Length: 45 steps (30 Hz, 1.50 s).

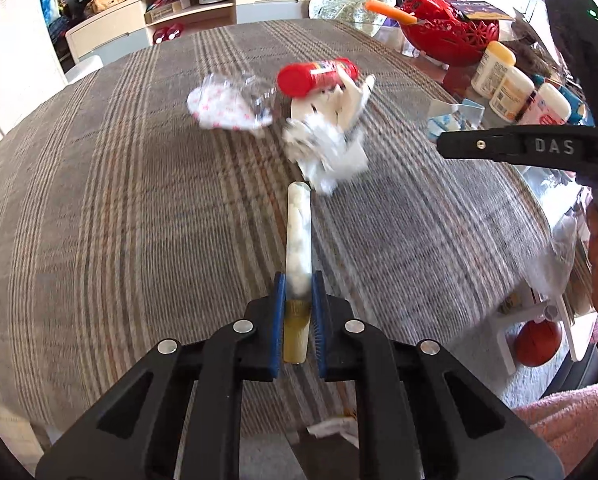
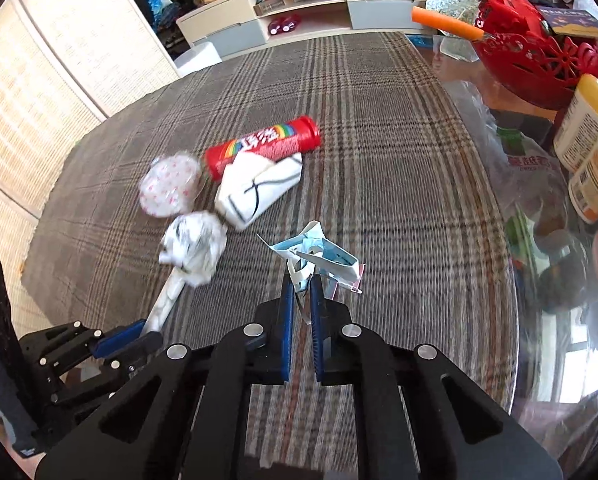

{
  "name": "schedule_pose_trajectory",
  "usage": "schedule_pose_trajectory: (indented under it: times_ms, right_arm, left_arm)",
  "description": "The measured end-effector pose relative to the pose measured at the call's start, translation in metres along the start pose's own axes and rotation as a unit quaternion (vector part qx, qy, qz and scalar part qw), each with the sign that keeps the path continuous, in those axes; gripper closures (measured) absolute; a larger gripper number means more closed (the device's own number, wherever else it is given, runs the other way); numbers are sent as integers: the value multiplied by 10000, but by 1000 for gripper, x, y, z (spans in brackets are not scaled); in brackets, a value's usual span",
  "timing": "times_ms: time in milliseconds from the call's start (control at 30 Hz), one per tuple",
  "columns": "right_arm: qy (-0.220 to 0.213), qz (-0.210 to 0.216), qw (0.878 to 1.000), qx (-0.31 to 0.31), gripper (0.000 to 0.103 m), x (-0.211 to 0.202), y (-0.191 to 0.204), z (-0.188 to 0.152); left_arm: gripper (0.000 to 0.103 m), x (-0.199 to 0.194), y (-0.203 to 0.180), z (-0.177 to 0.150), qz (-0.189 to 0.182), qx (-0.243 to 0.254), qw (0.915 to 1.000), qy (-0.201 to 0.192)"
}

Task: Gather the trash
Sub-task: 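Carry the stick and wrapper to the bin and open both tools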

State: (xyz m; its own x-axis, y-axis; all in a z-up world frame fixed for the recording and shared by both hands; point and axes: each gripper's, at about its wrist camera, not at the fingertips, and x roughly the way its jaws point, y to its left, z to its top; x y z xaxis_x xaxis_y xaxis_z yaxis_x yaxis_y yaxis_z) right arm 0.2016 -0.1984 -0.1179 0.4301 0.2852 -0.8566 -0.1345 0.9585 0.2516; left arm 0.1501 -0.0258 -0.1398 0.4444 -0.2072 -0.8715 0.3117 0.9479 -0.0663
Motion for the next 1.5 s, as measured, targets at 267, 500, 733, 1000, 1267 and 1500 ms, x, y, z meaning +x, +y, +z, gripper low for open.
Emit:
schedule_pose_trajectory:
  times_ms: [267,500,733,1000,1267,1500]
  right_arm:
    - [30,61,10000,21,93,-30,5,-60]
    - [15,301,9995,59,93,-51,9,-114]
    - [102,337,9994,-53,93,-53,11,-161]
    - [363,394,9986,-32,93,-27,12,-194]
    - [501,527,9973,94,93,0,14,-211]
    - [643,661,9955,240,93,14,16,-211]
  left_arm:
    - [92,-27,-5,-47,40,-286,9996,-35]
    - [92,-54,-17,-87,-2,-408,9991,-112]
    - [92,-61,-37,-131,-125,-515,9986,-79]
    - [92,-29,-43,-164,-355,-707,9966,227]
    - [92,-3,-39,-179,-439,-819,9954,250]
    - [91,8,-42,-179,-503,-803,9948,378]
